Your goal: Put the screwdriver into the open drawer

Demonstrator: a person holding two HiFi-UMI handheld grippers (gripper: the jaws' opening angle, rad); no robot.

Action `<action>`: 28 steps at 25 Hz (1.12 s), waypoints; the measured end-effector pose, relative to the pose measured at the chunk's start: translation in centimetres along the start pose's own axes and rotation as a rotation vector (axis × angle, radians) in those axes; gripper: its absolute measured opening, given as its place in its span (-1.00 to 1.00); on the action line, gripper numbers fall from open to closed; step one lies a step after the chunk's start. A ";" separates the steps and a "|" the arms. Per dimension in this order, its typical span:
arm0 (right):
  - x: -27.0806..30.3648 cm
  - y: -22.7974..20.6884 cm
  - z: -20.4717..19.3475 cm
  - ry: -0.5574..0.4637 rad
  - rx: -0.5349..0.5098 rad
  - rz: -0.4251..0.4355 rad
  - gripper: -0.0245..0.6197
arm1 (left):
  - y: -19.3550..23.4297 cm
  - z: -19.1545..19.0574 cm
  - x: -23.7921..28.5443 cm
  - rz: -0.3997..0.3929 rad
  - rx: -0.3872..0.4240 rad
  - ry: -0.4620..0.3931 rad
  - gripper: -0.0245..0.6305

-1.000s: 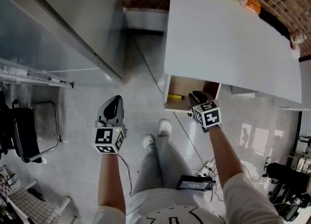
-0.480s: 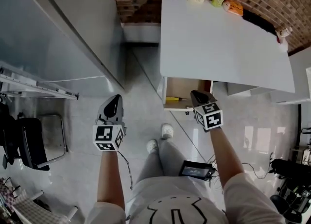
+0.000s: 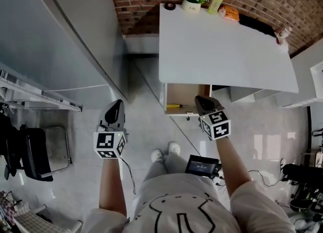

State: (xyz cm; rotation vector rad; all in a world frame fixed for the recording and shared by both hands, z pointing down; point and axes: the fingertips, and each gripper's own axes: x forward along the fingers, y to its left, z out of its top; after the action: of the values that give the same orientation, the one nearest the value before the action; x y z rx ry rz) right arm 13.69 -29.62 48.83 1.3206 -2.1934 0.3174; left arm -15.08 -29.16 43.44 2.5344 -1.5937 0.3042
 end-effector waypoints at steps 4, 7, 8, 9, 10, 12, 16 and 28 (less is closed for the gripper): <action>-2.3 -0.5 1.8 -0.043 -0.025 0.005 -0.85 | -0.9 2.1 -0.5 0.017 0.000 -0.031 -0.89; -3.7 -1.0 3.3 -0.080 -0.050 0.010 -0.85 | -1.4 3.8 -1.0 0.035 -0.003 -0.060 -0.89; -4.2 -1.2 3.9 -0.092 -0.058 0.008 -0.85 | -1.5 4.4 -1.1 0.040 -0.001 -0.072 -0.89; -4.6 -1.5 4.4 -0.105 -0.066 0.006 -0.85 | -1.6 5.1 -1.2 0.044 0.002 -0.085 -0.89; -5.1 -1.8 5.0 -0.118 -0.072 0.004 -0.85 | -1.8 5.7 -1.4 0.047 0.008 -0.098 -0.89; -6.0 -2.2 6.1 -0.150 -0.082 0.000 -0.85 | -2.0 7.2 -1.6 0.050 0.034 -0.122 -0.89; -7.6 -2.7 8.6 -0.224 -0.098 -0.002 -0.85 | -2.4 10.5 -2.0 0.054 0.078 -0.181 -0.89; -11.4 -2.9 14.6 -0.465 -0.130 -0.056 -0.85 | -1.9 14.4 -2.8 0.088 0.112 -0.270 -0.89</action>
State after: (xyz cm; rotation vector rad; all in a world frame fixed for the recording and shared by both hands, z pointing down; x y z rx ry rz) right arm 15.44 -29.39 30.15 1.4916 -2.4919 -0.1713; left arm -13.15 -29.03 28.79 2.6895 -1.8334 0.0612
